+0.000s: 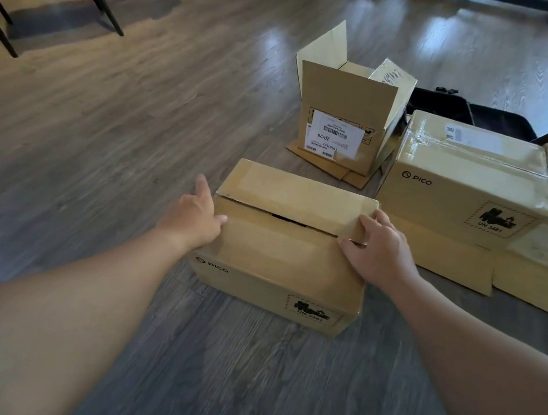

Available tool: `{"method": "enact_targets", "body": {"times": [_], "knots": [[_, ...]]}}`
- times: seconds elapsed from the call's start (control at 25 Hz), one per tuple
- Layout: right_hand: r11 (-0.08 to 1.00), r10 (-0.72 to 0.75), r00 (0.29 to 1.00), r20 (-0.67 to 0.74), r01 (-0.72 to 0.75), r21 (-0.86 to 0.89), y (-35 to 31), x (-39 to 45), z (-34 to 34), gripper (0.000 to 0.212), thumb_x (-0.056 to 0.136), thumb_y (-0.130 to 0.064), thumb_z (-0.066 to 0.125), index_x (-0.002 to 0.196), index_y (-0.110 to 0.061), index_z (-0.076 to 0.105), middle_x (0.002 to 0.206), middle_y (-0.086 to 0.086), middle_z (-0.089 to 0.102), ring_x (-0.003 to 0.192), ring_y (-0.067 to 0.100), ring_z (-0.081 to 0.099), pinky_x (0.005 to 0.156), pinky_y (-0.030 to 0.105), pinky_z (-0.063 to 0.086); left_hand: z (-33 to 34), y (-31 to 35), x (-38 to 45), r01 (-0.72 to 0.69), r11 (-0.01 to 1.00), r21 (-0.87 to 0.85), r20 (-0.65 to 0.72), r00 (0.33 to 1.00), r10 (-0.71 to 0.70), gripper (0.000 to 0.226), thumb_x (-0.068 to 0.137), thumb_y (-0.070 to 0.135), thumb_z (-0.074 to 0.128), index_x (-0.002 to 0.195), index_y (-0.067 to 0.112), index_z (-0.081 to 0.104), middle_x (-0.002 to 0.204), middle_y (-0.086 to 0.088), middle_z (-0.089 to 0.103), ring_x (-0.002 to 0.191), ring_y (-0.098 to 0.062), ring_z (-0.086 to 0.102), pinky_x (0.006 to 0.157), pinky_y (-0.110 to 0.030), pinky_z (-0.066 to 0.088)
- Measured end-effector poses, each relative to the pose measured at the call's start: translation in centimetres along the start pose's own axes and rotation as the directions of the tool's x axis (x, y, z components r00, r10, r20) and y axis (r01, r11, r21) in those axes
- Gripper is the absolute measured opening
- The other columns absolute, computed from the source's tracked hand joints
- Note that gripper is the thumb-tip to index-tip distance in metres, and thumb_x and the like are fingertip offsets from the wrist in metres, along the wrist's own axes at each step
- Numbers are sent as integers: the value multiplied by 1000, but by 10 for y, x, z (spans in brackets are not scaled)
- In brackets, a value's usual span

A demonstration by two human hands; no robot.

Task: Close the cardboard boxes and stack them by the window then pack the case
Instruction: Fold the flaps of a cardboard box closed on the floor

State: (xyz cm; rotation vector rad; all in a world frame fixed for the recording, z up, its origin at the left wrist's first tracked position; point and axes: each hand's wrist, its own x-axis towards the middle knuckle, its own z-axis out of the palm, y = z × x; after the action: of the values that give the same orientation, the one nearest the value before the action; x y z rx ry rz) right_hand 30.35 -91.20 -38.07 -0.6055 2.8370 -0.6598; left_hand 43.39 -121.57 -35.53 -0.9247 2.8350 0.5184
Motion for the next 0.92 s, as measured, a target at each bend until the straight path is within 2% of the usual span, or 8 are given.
{"method": "enact_targets", "body": {"times": [0.04, 0.12, 0.24, 0.32, 0.48, 0.68, 0.76, 0.92], "knots": [[999, 43, 999, 26, -43, 13, -1, -2, 4, 67, 92, -54, 61, 143, -14, 47, 147, 7, 41, 125, 37, 51, 97, 43, 47, 2, 0, 1, -19, 1000, 5, 24, 1000, 19, 82, 99, 42, 52, 158, 21, 0, 143, -25, 46, 127, -41, 50, 100, -49, 44], [994, 100, 994, 35, -98, -49, -7, -3, 10, 67, 96, -58, 52, 149, -19, 38, 149, 15, 39, 122, 41, 54, 94, 47, 50, 7, 0, 6, -45, 999, -3, 70, 997, 46, 69, 102, 37, 43, 158, 35, 3, 147, -25, 40, 130, -42, 45, 105, -50, 40], [995, 85, 994, -71, -89, -53, -20, -7, 11, 36, 100, -51, 48, 113, -19, 57, 110, 15, 57, 84, 35, 60, 66, 38, 46, 12, 5, 17, -61, 992, -106, 96, 993, 71, 56, 103, 28, 41, 156, 34, 23, 150, -22, 38, 135, -40, 39, 110, -47, 35], [993, 105, 988, -112, -111, -44, -28, -13, 13, 31, 102, -46, 46, 103, -17, 58, 97, 11, 57, 77, 32, 58, 61, 34, 40, 16, 8, 21, -73, 986, -152, 71, 994, 85, 54, 103, 22, 43, 155, 25, 31, 150, -18, 42, 136, -37, 40, 109, -44, 35], [976, 208, 978, 18, -206, -71, -34, -19, 22, 54, 101, -50, 37, 148, -25, 36, 134, 21, 47, 100, 39, 61, 69, 39, 48, 20, 9, 24, -74, 978, -193, 16, 997, 79, 54, 100, 18, 49, 153, 20, 37, 149, -14, 47, 135, -35, 44, 106, -41, 38], [985, 131, 991, -11, -129, 118, -30, -3, 12, 44, 94, -45, 55, 132, -24, 59, 112, 5, 54, 99, 23, 49, 80, 37, 46, 11, 3, 22, -15, 973, -229, -79, 997, -3, 54, 91, 19, 62, 144, 17, 53, 142, -10, 57, 130, -34, 51, 101, -37, 43], [975, 145, 989, -37, -137, 173, -32, 3, 10, 48, 92, -46, 60, 134, -23, 62, 121, 10, 62, 109, 29, 56, 89, 41, 53, 4, 0, 19, -37, 976, -215, -138, 990, 7, 48, 89, 21, 65, 136, 16, 61, 132, -10, 64, 123, -33, 56, 94, -34, 46], [988, 71, 995, -77, -59, 145, -63, 25, -3, 53, 89, -48, 58, 136, -24, 60, 126, 9, 62, 113, 28, 54, 87, 39, 49, -27, -10, 18, 12, 972, -234, -208, 976, -62, 40, 87, 20, 64, 126, 17, 68, 125, -10, 68, 117, -33, 59, 88, -33, 47]]}}
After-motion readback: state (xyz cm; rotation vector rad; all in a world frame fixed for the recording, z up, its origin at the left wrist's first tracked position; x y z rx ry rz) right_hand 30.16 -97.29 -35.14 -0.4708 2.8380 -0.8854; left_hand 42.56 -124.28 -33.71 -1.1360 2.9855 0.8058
